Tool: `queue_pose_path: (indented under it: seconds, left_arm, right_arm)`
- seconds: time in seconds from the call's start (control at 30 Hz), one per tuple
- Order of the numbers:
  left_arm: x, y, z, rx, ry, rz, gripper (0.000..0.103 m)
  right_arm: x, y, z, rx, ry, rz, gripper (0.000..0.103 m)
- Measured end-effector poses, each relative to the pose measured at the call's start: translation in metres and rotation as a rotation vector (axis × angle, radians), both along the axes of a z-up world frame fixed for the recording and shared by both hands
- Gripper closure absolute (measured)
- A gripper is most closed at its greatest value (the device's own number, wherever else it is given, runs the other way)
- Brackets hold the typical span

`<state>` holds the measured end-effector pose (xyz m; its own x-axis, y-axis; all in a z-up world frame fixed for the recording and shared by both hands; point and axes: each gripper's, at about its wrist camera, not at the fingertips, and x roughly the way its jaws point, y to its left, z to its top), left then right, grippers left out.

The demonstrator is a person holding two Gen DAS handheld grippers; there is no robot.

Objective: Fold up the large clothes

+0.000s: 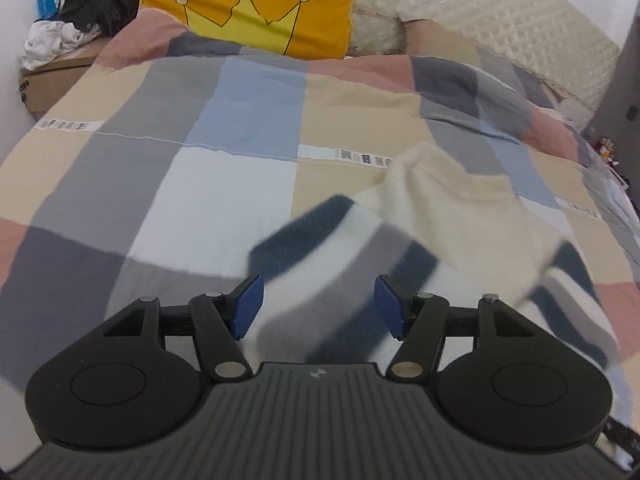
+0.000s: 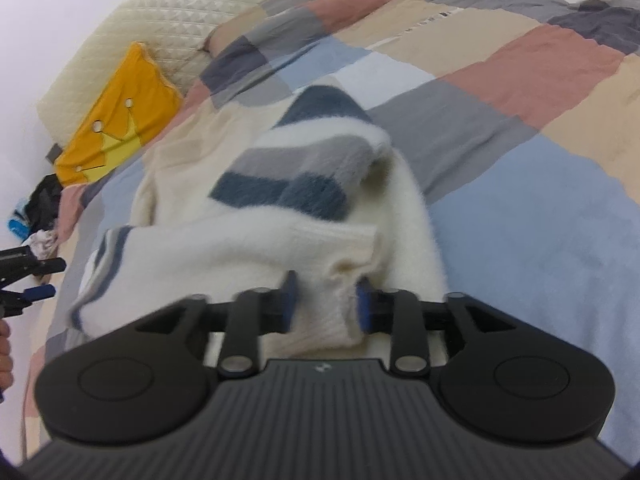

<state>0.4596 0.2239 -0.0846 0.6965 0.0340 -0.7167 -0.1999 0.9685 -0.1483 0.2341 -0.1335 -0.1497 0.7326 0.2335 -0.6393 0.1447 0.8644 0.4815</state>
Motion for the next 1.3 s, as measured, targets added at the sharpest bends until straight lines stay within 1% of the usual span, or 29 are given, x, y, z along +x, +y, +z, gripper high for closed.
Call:
queue_pose_path:
  seconds: [0.03,0.07,0.13,0.2,0.33,0.47,0.57,0.6,0.67,0.7,0.77,0.9,1.0,1.07,1.13,1.23,1.3]
  left_arm:
    - [-0.011,-0.001,0.005,0.000,0.000,-0.005,0.036]
    - [-0.024,-0.003,0.010,-0.003,-0.004,-0.010,0.036]
    - [-0.048,-0.004,0.020,-0.011,-0.017,-0.014,0.036]
    - [-0.070,-0.009,0.028,0.002,-0.008,-0.014,0.036]
    - [-0.112,-0.016,0.042,-0.013,0.002,-0.022,0.036]
    - [-0.154,-0.028,0.051,-0.001,0.006,-0.050,0.036]
    - [-0.187,-0.031,0.050,-0.032,0.008,-0.052,0.036]
    - [-0.199,-0.031,0.047,-0.052,0.014,-0.042,0.034]
    - [-0.214,-0.031,0.035,-0.084,0.049,-0.032,0.034]
    - [-0.222,-0.030,0.028,-0.101,0.060,-0.026,0.034]
    - [-0.236,-0.028,0.014,-0.138,0.088,0.000,0.034]
    - [-0.262,-0.016,-0.013,-0.246,0.126,0.062,0.034]
    - [-0.277,-0.011,-0.032,-0.295,0.156,0.109,0.034]
    - [-0.284,-0.007,-0.045,-0.329,0.177,0.156,0.033]
    - [-0.291,-0.001,-0.057,-0.365,0.190,0.187,0.033]
    - [-0.300,0.006,-0.067,-0.393,0.200,0.214,0.033]
    - [-0.305,0.009,-0.073,-0.424,0.198,0.227,0.033]
  right_arm:
    - [-0.002,0.001,0.000,0.000,-0.003,0.003,0.033]
    - [-0.003,0.002,0.001,-0.001,-0.005,0.007,0.032]
    - [-0.007,0.005,0.005,-0.011,-0.013,0.023,0.031]
    - [-0.012,0.008,0.010,-0.027,-0.024,0.035,0.031]
    - [-0.025,0.013,0.019,-0.048,-0.041,0.060,0.031]
    - [-0.040,0.022,0.030,-0.123,-0.051,0.114,0.030]
    - [-0.053,0.026,0.040,-0.138,-0.070,0.138,0.029]
    - [-0.057,0.027,0.043,-0.144,-0.073,0.160,0.027]
    - [-0.068,0.026,0.050,-0.158,-0.091,0.174,0.017]
    - [-0.075,0.023,0.053,-0.158,-0.102,0.171,0.016]
    - [-0.086,0.014,0.054,-0.146,-0.088,0.164,0.016]
    - [-0.103,-0.005,0.044,-0.130,0.023,0.132,0.016]
    - [-0.113,-0.018,0.037,-0.123,0.095,0.053,0.016]
    - [-0.119,-0.018,0.038,-0.155,0.091,0.019,0.016]
    - [-0.121,-0.015,0.039,-0.166,0.085,0.022,0.016]
    - [-0.119,-0.012,0.029,-0.153,0.133,0.044,0.016]
    - [-0.119,-0.019,0.024,-0.121,0.162,0.031,0.016]
